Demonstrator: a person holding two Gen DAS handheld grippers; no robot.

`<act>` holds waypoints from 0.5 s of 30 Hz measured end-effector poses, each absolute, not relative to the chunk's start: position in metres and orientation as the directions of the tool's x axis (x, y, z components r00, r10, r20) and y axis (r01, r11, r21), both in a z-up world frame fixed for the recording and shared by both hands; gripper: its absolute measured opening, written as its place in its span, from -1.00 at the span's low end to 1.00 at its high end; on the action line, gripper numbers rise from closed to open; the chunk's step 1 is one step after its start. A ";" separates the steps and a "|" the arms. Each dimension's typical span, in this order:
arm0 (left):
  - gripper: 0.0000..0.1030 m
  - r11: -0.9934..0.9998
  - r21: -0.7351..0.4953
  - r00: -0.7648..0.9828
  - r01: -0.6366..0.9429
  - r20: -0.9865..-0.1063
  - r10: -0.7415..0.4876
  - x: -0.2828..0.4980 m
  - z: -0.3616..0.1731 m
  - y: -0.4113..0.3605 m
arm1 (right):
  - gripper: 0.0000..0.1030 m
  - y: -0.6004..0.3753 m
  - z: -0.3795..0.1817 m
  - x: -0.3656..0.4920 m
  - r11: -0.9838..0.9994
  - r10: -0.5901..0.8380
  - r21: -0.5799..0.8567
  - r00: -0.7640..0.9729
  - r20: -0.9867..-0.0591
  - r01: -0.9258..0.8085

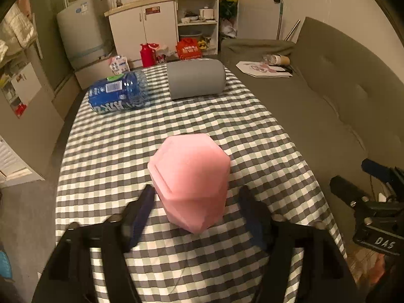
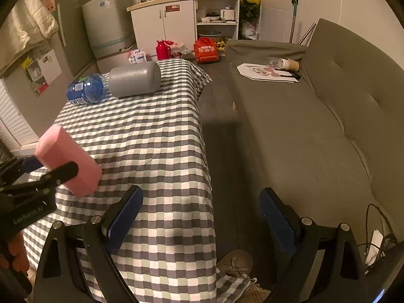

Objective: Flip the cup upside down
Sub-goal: 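Turn the pink cup rim-down with the left gripper and set it on the table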

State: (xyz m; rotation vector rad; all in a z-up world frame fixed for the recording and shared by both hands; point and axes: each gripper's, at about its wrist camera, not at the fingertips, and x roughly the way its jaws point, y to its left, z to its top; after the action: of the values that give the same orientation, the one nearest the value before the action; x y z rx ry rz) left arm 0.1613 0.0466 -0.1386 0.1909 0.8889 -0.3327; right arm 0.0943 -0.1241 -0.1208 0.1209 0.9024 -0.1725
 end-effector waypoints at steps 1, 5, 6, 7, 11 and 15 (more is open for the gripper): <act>0.58 0.932 0.030 0.593 0.362 -0.778 -0.205 0.158 -0.136 0.046 | 0.82 -0.124 -0.117 0.092 0.979 -0.095 0.037 0.613 -0.784 0.198; 0.58 0.930 0.010 0.610 0.368 -0.757 -0.233 0.148 -0.122 0.049 | 0.82 -0.123 -0.096 0.082 0.981 -0.100 0.033 0.650 -0.753 0.190; 0.58 0.930 0.002 0.616 0.366 -0.750 -0.241 0.145 -0.117 0.050 | 0.82 -0.122 -0.091 0.079 0.982 -0.103 0.031 0.659 -0.745 0.188; 0.58 0.932 -0.005 0.625 0.363 -0.740 -0.248 0.141 -0.112 0.052 | 0.82 -0.121 -0.083 0.075 0.982 -0.106 0.028 0.671 -0.733 0.186; 0.59 0.927 -0.062 0.676 0.370 -0.667 -0.314 0.114 -0.080 0.069 | 0.82 -0.116 -0.058 0.057 0.984 -0.107 0.030 0.713 -0.693 0.177; 0.59 0.931 -0.097 0.738 0.351 -0.583 -0.339 0.083 -0.052 0.096 | 0.82 -0.103 -0.033 0.036 0.988 -0.094 0.036 0.759 -0.644 0.153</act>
State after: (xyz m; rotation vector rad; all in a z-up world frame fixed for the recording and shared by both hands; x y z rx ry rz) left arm 0.0827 0.0956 -0.0518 0.0196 0.6359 -0.3788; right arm 0.0365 -0.1034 -0.0332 0.0882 0.6961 -0.1347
